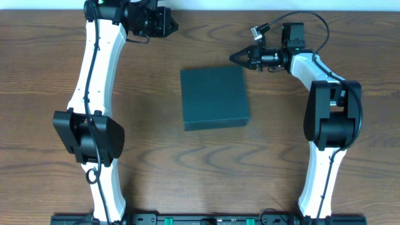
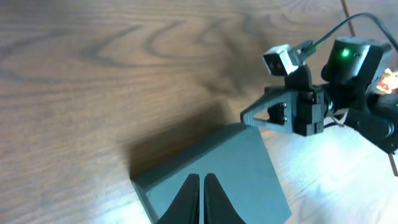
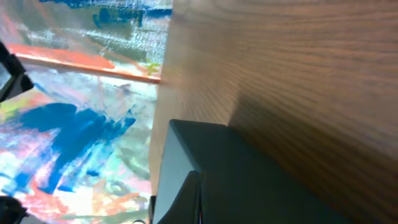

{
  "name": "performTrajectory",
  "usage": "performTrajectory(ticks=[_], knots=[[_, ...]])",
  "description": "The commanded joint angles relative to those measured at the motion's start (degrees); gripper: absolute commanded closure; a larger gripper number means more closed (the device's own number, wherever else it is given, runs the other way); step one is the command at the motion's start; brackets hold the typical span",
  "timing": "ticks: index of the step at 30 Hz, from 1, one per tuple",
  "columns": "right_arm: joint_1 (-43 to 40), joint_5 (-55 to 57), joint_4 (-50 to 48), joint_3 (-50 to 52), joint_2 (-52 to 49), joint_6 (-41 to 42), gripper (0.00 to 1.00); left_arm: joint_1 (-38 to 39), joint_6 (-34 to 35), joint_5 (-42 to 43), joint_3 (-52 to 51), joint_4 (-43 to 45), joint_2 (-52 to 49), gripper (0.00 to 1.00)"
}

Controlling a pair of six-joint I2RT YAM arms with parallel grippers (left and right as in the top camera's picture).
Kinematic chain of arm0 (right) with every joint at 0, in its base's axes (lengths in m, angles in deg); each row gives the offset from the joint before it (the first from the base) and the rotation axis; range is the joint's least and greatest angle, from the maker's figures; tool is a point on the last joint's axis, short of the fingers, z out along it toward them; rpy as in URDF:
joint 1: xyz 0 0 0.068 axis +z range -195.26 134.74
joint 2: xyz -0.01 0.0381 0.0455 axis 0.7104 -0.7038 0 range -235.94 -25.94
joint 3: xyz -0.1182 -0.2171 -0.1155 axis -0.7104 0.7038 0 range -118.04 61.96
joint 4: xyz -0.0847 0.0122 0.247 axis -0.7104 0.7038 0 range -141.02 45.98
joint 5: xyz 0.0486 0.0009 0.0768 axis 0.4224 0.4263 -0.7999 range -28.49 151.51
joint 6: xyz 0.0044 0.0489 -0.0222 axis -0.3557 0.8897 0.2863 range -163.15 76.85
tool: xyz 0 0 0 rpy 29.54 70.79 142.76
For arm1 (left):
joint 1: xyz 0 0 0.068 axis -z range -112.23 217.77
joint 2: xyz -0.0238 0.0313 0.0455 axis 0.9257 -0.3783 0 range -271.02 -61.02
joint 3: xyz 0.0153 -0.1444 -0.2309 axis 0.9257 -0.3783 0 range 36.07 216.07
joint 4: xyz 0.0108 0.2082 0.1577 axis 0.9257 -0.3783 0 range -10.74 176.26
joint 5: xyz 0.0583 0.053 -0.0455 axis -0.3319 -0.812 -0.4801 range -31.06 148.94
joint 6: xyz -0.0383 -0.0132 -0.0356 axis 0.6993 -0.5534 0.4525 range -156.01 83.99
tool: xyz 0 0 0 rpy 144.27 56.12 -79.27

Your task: Pack container

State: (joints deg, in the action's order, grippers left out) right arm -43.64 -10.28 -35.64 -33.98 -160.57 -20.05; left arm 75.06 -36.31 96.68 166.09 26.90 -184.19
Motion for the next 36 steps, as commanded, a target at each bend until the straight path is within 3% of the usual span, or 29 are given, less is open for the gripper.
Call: performTrajectory(ticks=[1,11,19,24,30,36], knots=[[0.2,4.5,0.1,-0.8,0.8,-1.7,0.98,0.1,-1.0,-1.1,1.4,-2.1,2.0,0.94],[0.2,16.2,5.6,-0.8,12.8,-8.6,0.98,0.1,-4.2,-5.1,1.4,-13.5,5.2,0.94],[1.0,18.9,20.1,-0.8,25.2,-17.4,0.99,0.1,-11.3,-5.2,1.4,-21.1,12.7,0.94],[5.7,29.1,36.8,-0.8,35.0,-24.5,0.99,0.1,-17.1,-2.1,0.0,-27.8,19.7,0.94],[14.3,41.7,48.5,-0.7,45.1,-25.6,0.99,0.1,-19.0,-0.6,-13.9,-25.0,33.6,0.94],[21.0,46.2,51.7,5.0,54.1,-25.5,0.99,0.1,-19.0,-0.7,-37.3,-17.0,50.4,0.94]])
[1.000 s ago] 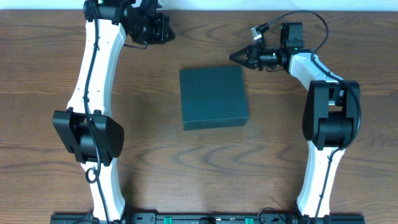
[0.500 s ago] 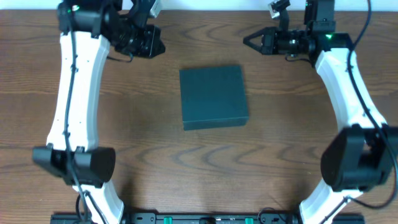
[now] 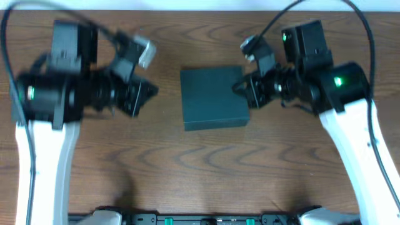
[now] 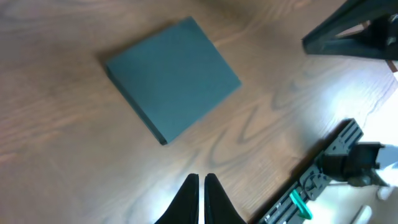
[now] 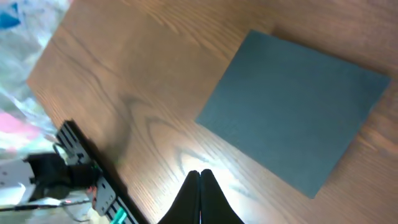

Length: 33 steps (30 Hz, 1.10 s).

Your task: Pack container

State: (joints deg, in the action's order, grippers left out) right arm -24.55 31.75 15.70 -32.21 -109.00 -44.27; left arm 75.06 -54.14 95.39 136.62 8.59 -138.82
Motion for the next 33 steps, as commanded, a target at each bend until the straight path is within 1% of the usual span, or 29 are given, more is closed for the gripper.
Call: performTrajectory(ticks=[1,5,10,14,15,16,17,21,33], knots=[[2.9,4.1,-0.2,5.9,4.7,-1.0,0.99,0.1,-1.1,0.6,-11.7,2.3,7.7,0.94],[4.5,4.1,-3.2,18.0,13.2,1.2,0.98,0.1,0.2,0.7,-25.9,6.1,16.9,0.94],[4.5,4.1,-6.2,32.9,24.0,4.0,0.98,0.1,3.3,0.7,-37.8,9.9,23.8,0.94],[4.4,4.3,-7.7,40.7,30.2,5.7,0.98,0.1,5.6,0.7,-43.8,12.1,26.0,0.94],[4.4,4.5,-7.7,42.2,31.4,6.3,0.87,0.1,6.6,0.7,-45.0,12.7,26.0,0.85],[4.4,4.9,-7.6,43.0,32.0,6.4,0.02,0.1,7.1,0.6,-45.7,12.9,25.8,0.52],[4.5,5.8,-7.6,43.8,32.2,6.4,0.01,0.1,7.6,0.6,-46.1,12.9,25.7,0.05],[4.4,6.4,-7.1,44.3,31.8,6.4,0.01,0.1,13.4,0.6,-46.1,11.8,25.2,0.05],[4.4,6.4,-7.1,44.3,30.9,6.4,0.01,0.2,13.5,0.4,-46.1,11.6,25.2,0.05]])
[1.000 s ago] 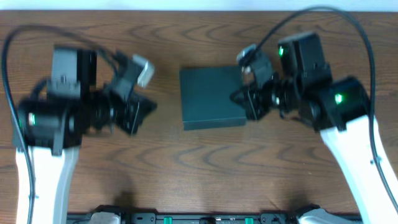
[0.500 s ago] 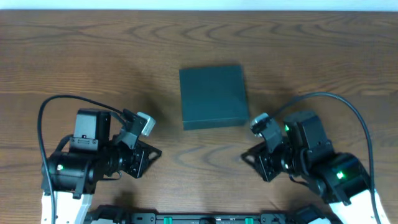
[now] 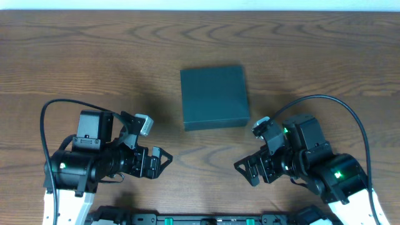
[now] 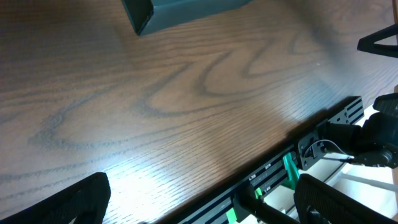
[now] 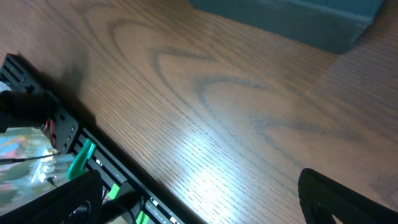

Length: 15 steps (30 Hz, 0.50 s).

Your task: Pack container

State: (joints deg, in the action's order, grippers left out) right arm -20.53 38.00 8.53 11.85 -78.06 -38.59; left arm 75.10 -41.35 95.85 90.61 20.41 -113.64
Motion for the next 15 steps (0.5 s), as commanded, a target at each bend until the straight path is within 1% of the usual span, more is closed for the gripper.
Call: performTrajectory(ticks=[1,5,6,8,11,13,15], knots=[[0.4,0.2,0.0,0.3,0.0,0.7,0.01,0.3,0.7,-0.1,-0.1,-0.2,0.0,0.04],[0.4,0.2,0.0,0.3,0.0,0.7,0.01,0.3,0.7,-0.1,-0.1,-0.2,1.8,0.05],[0.4,0.2,0.0,0.3,0.0,0.7,0.01,0.3,0.7,-1.4,-0.1,-0.2,2.9,0.05],[0.4,0.2,0.0,0.3,0.0,0.7,0.01,0.3,0.7,-6.5,-0.2,1.5,6.3,0.05],[0.4,0.2,0.0,0.3,0.0,0.7,0.01,0.3,0.7,-15.5,-1.6,7.4,11.9,0.05],[0.4,0.2,0.0,0.3,0.0,0.7,0.01,-0.3,0.7,-21.9,-4.2,11.5,17.7,0.05],[0.4,0.2,0.0,0.3,0.0,0.7,0.01,-1.2,0.8,-25.2,-7.6,14.3,22.8,0.05]])
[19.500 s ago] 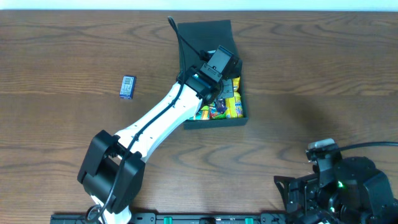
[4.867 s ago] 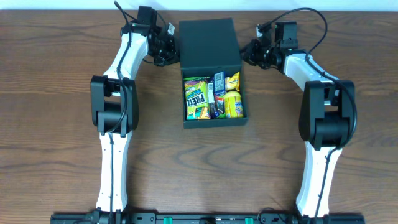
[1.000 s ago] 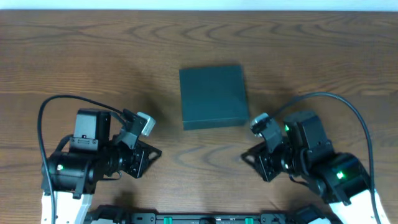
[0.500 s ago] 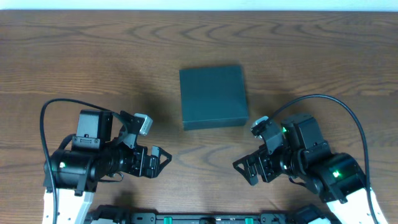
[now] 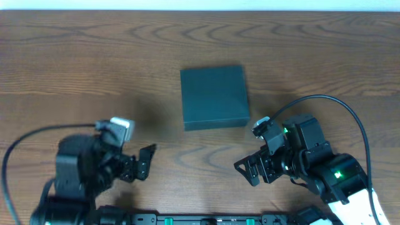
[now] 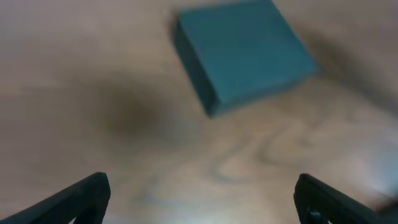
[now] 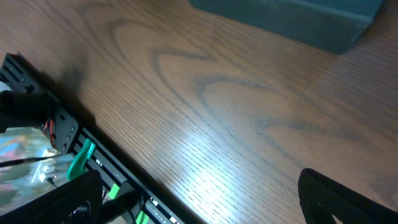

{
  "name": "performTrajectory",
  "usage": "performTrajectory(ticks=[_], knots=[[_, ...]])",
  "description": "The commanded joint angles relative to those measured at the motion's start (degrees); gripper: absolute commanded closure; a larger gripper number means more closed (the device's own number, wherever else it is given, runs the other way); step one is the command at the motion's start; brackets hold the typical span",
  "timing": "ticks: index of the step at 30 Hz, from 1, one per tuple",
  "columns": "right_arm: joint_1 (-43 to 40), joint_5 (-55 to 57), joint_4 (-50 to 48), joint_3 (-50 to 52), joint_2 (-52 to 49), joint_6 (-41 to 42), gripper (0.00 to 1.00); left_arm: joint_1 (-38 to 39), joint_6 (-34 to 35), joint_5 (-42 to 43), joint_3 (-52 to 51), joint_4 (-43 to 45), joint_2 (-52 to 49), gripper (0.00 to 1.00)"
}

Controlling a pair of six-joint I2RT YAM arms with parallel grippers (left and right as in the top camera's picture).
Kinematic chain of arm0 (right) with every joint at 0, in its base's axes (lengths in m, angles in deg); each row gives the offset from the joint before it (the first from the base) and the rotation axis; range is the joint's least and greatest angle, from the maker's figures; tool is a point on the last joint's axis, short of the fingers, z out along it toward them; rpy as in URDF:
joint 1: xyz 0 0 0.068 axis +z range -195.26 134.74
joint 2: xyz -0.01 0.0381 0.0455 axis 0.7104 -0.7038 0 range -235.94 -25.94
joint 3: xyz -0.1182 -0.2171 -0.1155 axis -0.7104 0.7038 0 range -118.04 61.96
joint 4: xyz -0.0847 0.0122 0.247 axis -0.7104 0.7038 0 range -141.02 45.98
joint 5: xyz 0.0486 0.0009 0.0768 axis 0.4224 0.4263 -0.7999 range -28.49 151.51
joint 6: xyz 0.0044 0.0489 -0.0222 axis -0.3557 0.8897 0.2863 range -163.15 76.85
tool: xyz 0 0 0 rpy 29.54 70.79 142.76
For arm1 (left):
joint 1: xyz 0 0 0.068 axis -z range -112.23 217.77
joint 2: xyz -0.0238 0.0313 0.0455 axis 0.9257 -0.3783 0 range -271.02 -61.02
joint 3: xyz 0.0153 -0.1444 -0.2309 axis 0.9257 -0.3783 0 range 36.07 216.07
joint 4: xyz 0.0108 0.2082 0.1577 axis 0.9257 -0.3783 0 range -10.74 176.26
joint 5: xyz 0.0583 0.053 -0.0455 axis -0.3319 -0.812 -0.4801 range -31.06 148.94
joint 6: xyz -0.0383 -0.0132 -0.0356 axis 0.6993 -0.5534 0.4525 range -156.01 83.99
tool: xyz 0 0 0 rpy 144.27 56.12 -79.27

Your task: Pack container

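A closed dark green box (image 5: 214,97) lies flat in the middle of the wooden table (image 5: 75,62). Its near edge shows at the top of the right wrist view (image 7: 292,18), and the blurred left wrist view shows the whole box (image 6: 245,53). My left gripper (image 5: 145,164) hangs near the front left, open wide with nothing in it (image 6: 202,186), a good way from the box. My right gripper (image 5: 245,170) is at the front right, also open wide and empty (image 7: 199,186). Neither gripper touches the box.
A black rail with green clips (image 7: 68,146) runs along the table's front edge, just below the right gripper. No other loose objects show on the wood.
My left arm has drawn back to the left, and its camera now sees the whole box instead of the front rail. The right arm and the box have not moved.
Both grippers were shut at the far side of the table, close to the box's far corners. Then they stood shut on either side of the box, looking down at it. Later both were open near the front edge, and now the left has shifted further left.
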State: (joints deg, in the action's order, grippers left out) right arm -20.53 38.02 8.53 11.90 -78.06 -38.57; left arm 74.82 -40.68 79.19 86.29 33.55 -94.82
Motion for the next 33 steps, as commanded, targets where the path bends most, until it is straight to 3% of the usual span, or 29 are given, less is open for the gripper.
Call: performTrajectory(ticks=[1,13,17,23,33], knots=[[0.4,0.2,0.0,0.2,0.0,0.7,0.01,-1.7,0.4,-9.7,-5.8,3.0,7.0,0.05],[0.4,0.2,0.0,0.2,0.0,0.7,0.01,-7.1,9.7,-13.4,-32.3,19.6,27.9,0.05],[0.4,0.2,0.0,0.2,0.0,0.7,0.01,-7.1,9.9,-13.4,-38.5,25.1,31.3,0.05],[0.4,0.2,0.0,0.2,0.0,0.7,0.01,-7.1,10.0,-13.9,-44.0,31.7,32.8,0.05],[0.4,0.2,0.0,0.2,0.0,0.7,0.01,-7.0,10.0,-14.5,-44.0,31.7,33.6,0.05]])
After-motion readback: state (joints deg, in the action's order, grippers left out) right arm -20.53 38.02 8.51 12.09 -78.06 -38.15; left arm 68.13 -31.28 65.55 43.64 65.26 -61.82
